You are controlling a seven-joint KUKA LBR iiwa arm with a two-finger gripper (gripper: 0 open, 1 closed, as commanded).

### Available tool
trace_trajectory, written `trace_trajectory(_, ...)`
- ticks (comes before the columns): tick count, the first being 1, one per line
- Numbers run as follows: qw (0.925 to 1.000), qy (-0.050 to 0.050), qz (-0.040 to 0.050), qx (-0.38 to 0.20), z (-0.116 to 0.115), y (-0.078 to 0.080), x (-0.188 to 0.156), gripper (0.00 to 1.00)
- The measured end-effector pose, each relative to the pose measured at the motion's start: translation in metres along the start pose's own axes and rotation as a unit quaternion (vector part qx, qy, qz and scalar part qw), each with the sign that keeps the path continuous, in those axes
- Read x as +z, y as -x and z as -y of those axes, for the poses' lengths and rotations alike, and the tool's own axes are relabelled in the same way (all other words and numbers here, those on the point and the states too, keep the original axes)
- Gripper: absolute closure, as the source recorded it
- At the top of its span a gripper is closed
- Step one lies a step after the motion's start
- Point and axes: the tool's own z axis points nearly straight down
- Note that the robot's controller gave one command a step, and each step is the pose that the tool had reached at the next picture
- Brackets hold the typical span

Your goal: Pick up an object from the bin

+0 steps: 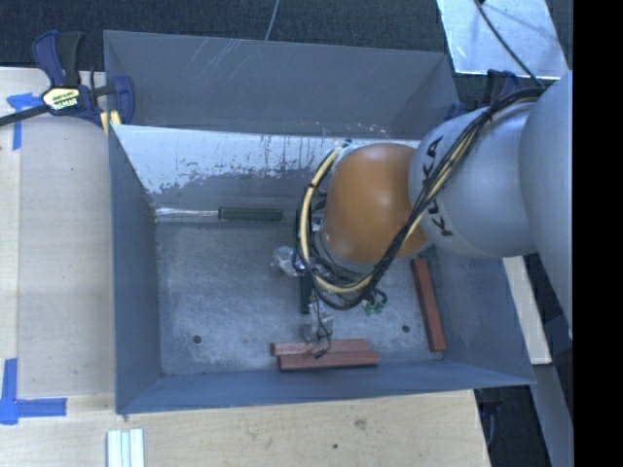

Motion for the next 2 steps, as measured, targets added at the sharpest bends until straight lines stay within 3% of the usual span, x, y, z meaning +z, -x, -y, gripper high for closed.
trace_trajectory(1, 0.9975, 0.000, 0.0020, -0.070, 0.044, -0.017, -0.003, 0.00)
trace_trajectory(2, 0.9992, 0.000, -0.0015, -0.040, 0.064, -0.051, 0.000, 1.00)
